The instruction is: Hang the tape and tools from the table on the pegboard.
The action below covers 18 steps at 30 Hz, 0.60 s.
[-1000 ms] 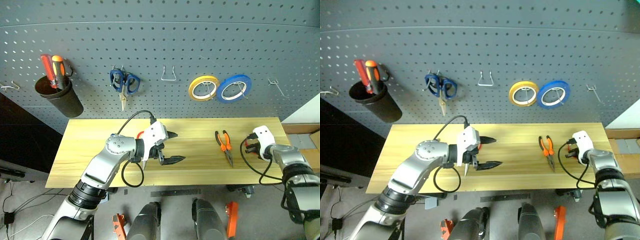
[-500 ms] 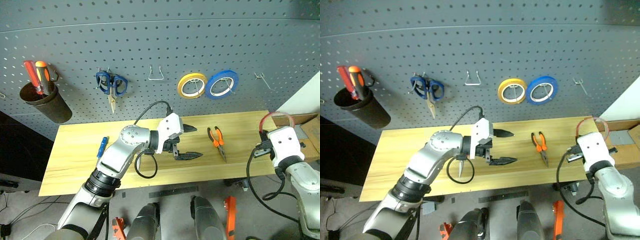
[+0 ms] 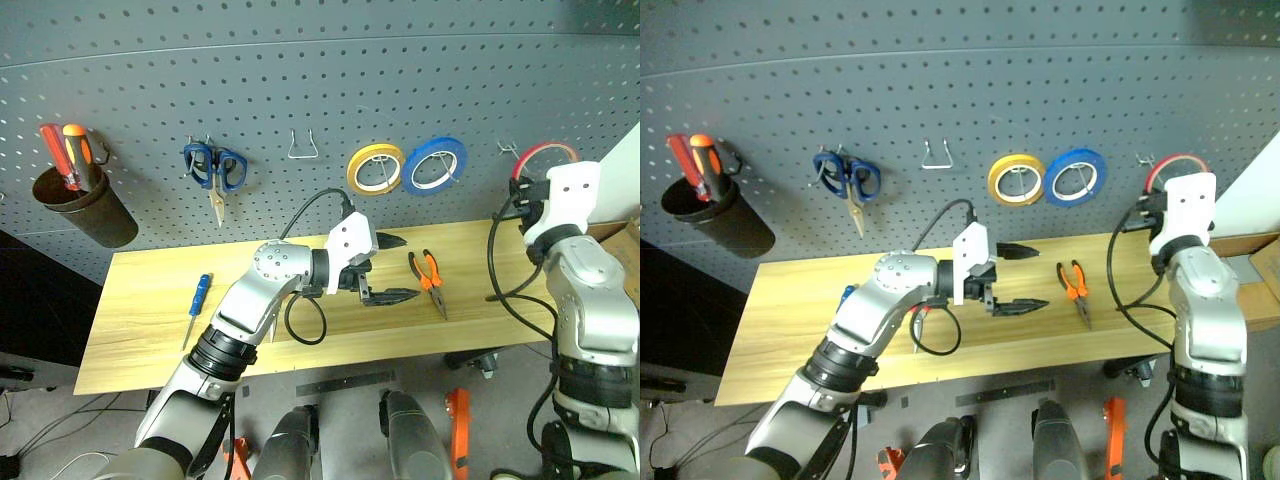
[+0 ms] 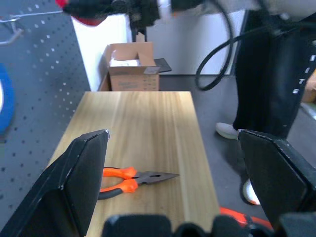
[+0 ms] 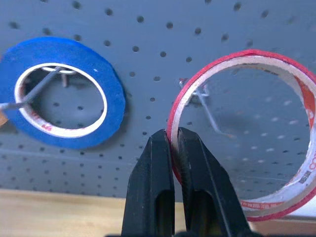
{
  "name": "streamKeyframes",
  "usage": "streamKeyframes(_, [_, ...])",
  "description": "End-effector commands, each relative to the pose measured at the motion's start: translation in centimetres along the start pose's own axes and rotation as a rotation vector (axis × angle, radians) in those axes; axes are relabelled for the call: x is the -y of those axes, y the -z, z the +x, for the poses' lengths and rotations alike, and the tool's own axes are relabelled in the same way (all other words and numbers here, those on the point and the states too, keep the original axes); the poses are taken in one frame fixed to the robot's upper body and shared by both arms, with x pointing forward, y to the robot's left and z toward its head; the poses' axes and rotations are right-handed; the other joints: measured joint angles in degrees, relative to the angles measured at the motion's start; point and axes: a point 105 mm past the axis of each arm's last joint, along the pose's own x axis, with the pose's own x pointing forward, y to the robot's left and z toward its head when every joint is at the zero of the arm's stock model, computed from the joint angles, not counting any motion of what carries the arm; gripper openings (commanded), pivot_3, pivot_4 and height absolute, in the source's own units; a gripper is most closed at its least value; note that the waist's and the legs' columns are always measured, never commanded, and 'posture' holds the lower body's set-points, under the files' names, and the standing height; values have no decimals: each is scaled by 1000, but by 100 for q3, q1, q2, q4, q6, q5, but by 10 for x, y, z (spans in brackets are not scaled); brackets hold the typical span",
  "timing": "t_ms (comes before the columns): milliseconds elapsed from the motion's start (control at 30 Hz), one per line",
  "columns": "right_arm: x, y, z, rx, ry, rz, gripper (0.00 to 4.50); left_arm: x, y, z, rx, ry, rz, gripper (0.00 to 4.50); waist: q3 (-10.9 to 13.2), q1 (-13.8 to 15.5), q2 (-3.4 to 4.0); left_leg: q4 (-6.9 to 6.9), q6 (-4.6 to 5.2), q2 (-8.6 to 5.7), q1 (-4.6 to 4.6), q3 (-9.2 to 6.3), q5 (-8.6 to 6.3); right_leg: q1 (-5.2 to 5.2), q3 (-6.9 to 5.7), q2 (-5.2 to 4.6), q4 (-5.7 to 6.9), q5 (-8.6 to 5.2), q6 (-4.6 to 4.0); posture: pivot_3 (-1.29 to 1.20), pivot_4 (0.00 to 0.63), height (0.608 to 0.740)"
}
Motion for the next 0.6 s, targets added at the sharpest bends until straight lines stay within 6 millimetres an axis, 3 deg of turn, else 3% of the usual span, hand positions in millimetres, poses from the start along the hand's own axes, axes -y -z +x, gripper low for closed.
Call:
streamKeyframes(33, [7, -5, 17, 52, -1, 67, 16, -8, -12, -4, 36, -48, 43, 4500, 1, 1, 1, 0, -2, 0, -1, 2, 1, -1, 0, 0, -1, 0, 0, -231, 285, 740])
streamKeyframes(267, [6, 14, 34, 15, -22, 93, 16, -24, -11, -12, 39, -138, 44, 4500, 1, 4, 2, 0, -2, 0, -1, 4, 1, -1, 0, -1, -1, 0, 0, -211, 282, 740])
streamKeyframes(367, [2, 24, 27, -10, -15, 96, 606, -30, -7, -20, 20, -169, 48, 4500, 2, 6, 3, 0, -4, -1, -2, 7, 2, -4, 5, -1, -1, 0, 0, -206, 282, 740])
streamKeyframes(500, [-19, 51, 1, -119, -50, 70, 1965, -38, 6, -35, -34, -213, 56, 4500, 2, 10, 4, -5, -12, 6, -3, 0, 6, -7, -2, 4, 1, 0, 1, -202, 281, 740])
streamKeyframes(600, [-46, 79, -28, -256, -96, 93, 2961, -40, 28, -55, -146, -215, 104, 4500, 5, 5, 9, -3, -11, 3, -4, 7, 5, -14, 8, 2, 5, 0, 0, -210, 286, 740])
